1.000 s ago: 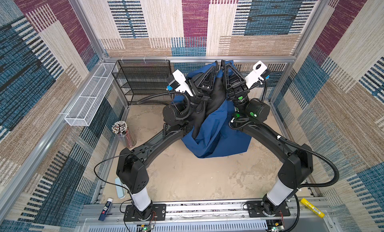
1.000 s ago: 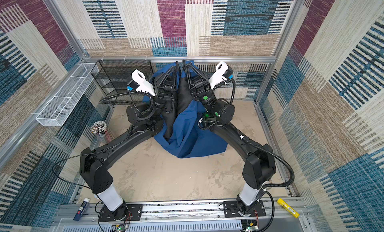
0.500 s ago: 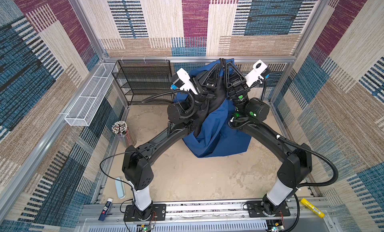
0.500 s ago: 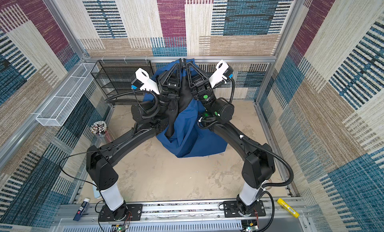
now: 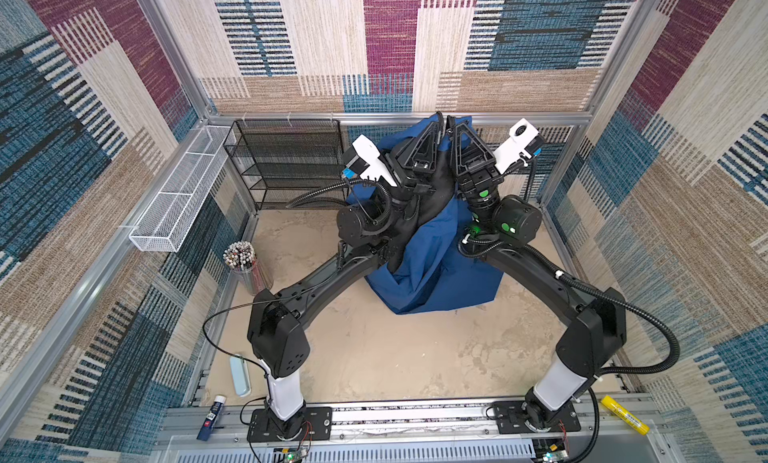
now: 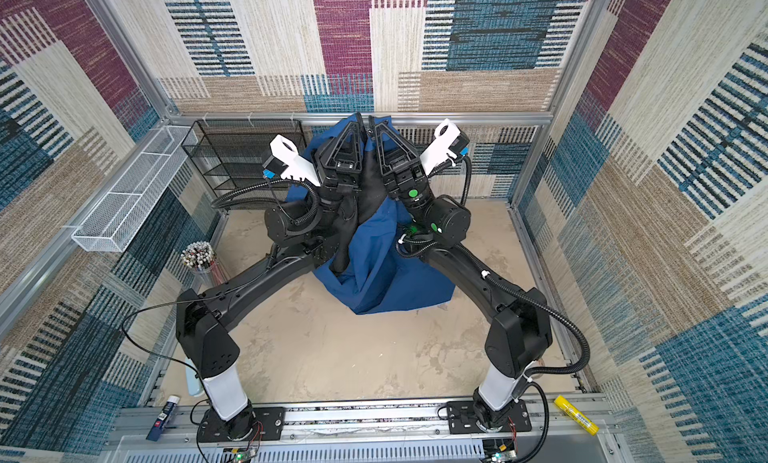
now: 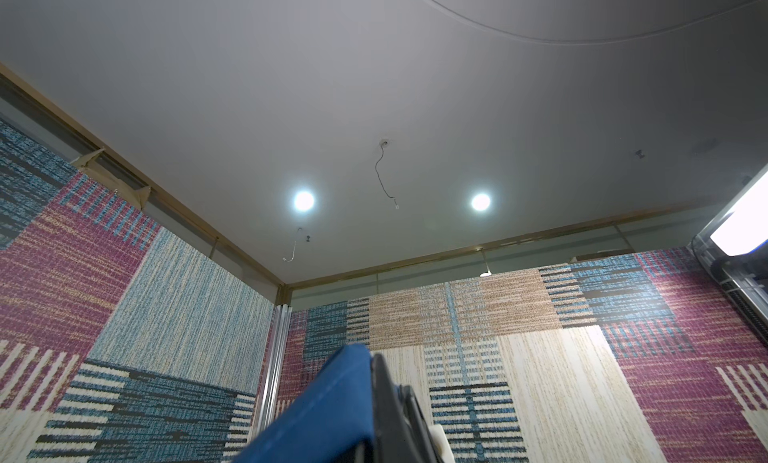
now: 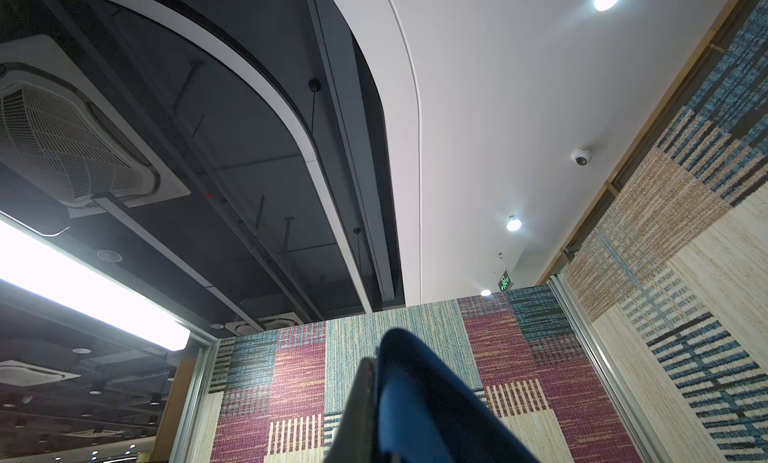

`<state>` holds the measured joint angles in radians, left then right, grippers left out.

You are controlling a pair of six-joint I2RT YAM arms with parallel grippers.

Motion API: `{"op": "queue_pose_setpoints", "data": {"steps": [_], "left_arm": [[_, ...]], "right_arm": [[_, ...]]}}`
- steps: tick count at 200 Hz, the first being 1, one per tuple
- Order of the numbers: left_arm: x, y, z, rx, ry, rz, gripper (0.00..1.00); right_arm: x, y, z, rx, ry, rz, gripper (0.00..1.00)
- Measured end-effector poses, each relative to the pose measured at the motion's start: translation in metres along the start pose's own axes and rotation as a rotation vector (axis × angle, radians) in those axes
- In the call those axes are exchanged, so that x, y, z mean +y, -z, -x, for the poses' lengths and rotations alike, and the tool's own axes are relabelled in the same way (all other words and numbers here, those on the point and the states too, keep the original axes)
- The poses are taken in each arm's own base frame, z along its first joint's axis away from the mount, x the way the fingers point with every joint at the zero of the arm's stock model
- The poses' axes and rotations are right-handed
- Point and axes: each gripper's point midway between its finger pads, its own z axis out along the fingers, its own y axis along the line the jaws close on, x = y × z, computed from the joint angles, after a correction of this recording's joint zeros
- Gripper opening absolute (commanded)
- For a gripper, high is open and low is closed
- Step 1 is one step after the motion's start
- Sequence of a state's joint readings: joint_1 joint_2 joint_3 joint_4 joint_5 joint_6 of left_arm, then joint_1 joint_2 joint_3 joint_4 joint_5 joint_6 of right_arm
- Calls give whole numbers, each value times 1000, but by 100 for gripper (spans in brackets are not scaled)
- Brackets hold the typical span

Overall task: Zip up the jacket
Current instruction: 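Hold the raised blue jacket edges close together with both grippers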

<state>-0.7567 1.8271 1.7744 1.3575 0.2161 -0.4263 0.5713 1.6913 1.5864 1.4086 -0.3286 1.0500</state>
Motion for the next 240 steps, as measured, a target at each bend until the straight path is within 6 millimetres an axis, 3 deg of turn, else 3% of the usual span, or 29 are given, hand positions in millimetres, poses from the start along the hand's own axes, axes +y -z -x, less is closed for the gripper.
{"op": "queue_pose_setpoints", "data": {"steps": [240], "left_arm": [[-3,-5,-4,-24,23,-9,0]], "right_arm": [[2,-5,5,-17,-15,16,0]]}}
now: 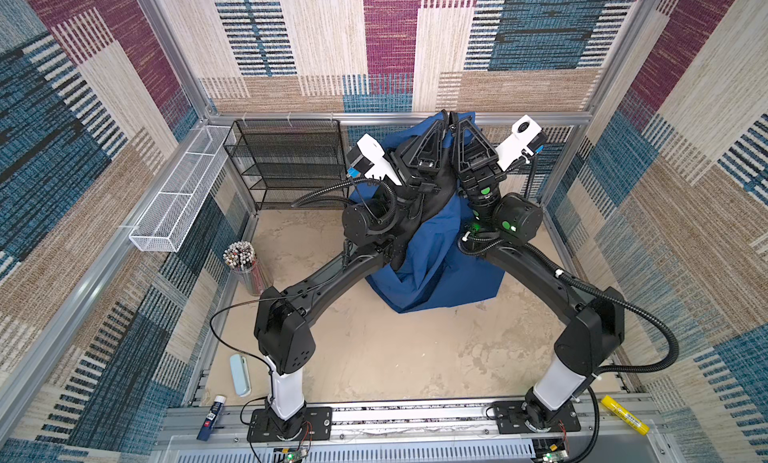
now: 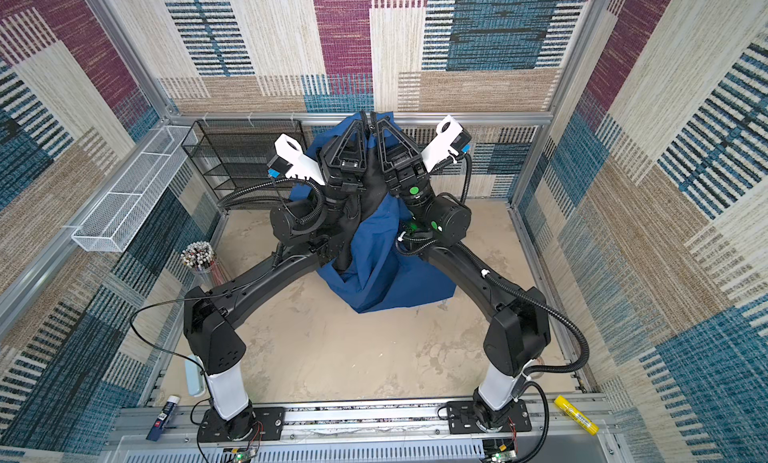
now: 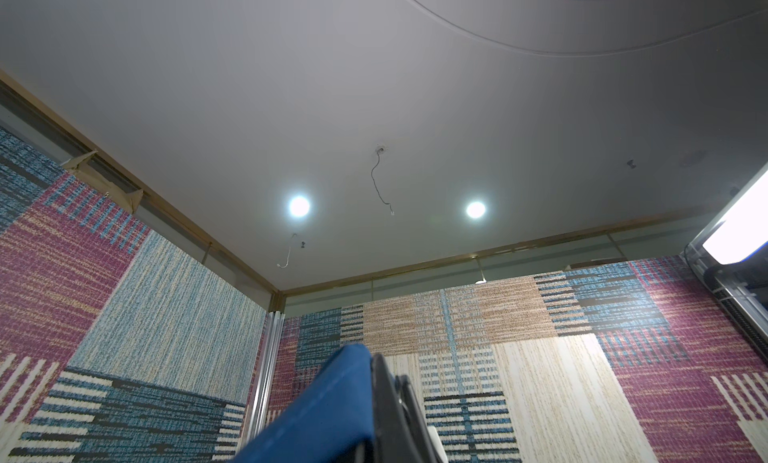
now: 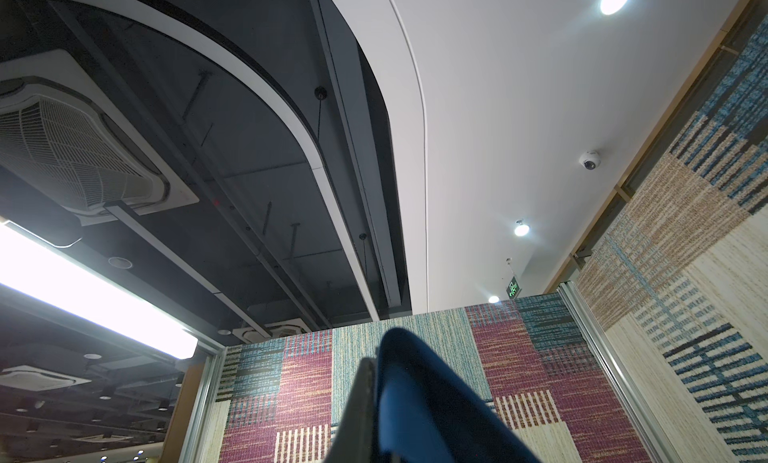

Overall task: Zip up the jacket
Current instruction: 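Hold the raised blue jacket edges close together with both grippers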

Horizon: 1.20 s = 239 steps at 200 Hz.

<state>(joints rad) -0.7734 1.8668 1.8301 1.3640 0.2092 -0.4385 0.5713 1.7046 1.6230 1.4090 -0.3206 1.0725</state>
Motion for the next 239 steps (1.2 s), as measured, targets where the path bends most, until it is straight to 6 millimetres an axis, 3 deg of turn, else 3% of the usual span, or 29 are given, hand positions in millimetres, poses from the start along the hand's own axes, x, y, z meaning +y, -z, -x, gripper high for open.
{"op": "queue_pose_setpoints", "data": {"steps": [239], "left_arm": [[2,-5,-1,-35,8,2,0]], "right_arm": [[-2,-2,0,-5,-20,5,0]]}}
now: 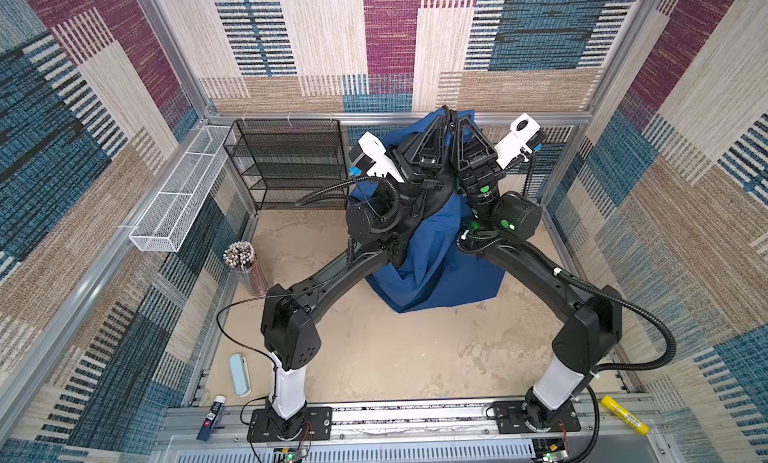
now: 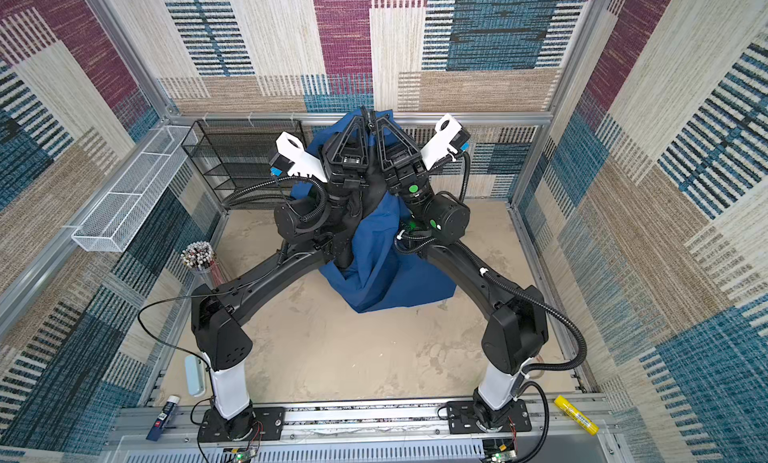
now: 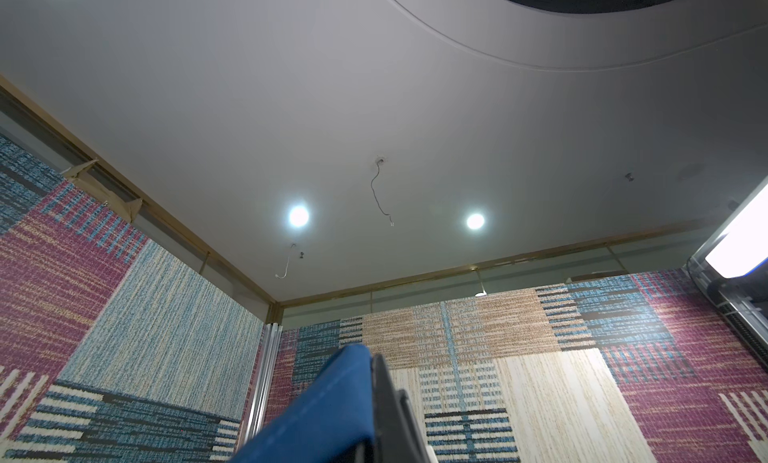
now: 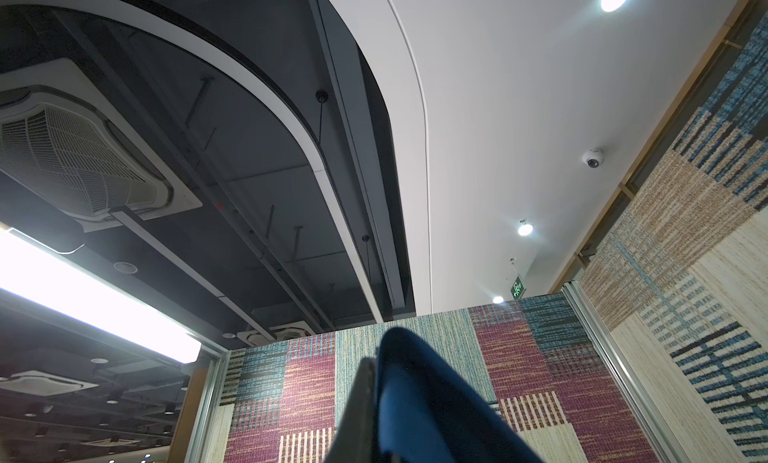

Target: Zip up the jacket

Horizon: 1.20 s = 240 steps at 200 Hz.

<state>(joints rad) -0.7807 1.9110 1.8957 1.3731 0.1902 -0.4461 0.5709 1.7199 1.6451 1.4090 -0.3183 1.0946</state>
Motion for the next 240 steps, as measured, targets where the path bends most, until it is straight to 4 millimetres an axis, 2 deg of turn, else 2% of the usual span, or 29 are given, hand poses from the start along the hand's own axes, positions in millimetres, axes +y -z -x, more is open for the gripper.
{"op": "queue_pose_setpoints", "data": {"steps": [240], "left_arm": [[-5,-3,-3,-20,40,-6,0]], "right_arm": [[2,-7,5,-16,-13,26,0]]}}
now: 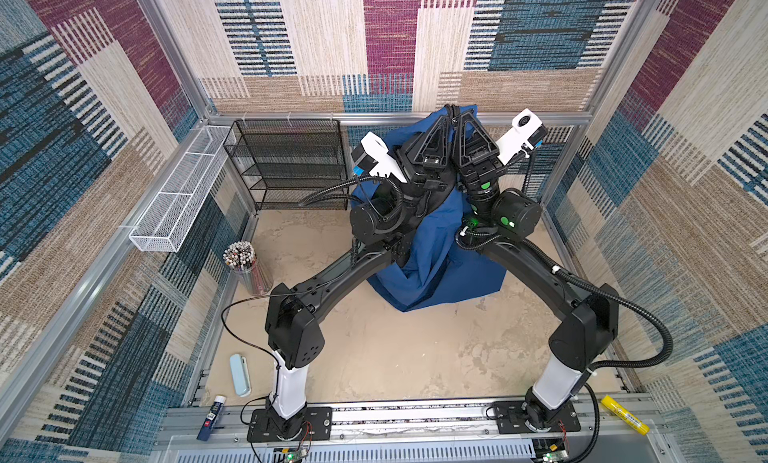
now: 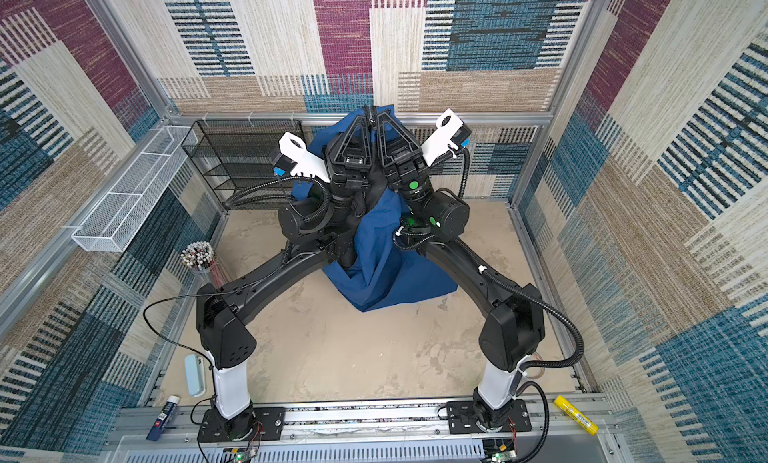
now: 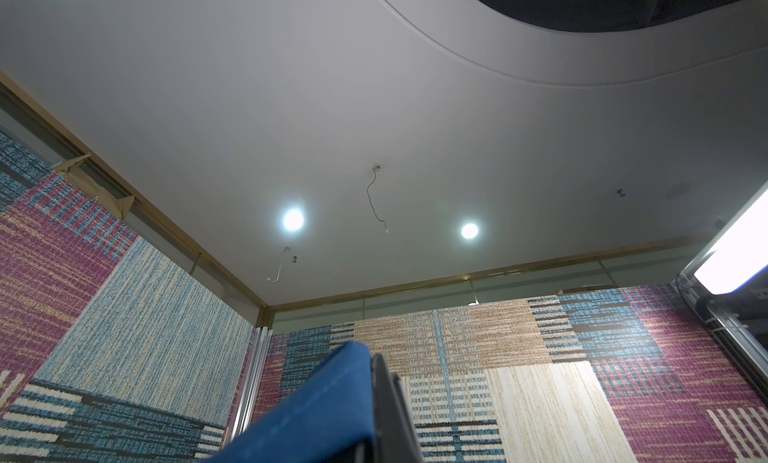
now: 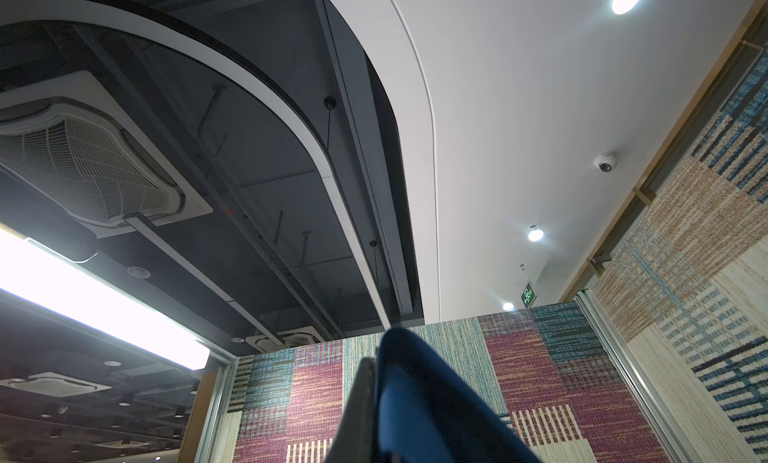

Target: Zip up the jacket

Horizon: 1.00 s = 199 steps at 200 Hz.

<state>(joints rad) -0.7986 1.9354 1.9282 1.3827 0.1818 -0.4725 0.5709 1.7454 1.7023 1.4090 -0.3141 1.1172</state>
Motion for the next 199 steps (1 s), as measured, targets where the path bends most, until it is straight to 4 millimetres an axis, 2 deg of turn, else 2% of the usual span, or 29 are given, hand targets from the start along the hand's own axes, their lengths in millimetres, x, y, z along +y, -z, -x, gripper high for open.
{"op": "queue_pose_setpoints", "data": {"steps": [86,199], "left_arm": [[0,-6,3,-21,-17,-11,0],[-2,-16,5,-80,-16,-43,0]], "right_arm": [[-1,1,0,-2,-2,-5,0],[6,-4,7,-17,9,14,0]]}}
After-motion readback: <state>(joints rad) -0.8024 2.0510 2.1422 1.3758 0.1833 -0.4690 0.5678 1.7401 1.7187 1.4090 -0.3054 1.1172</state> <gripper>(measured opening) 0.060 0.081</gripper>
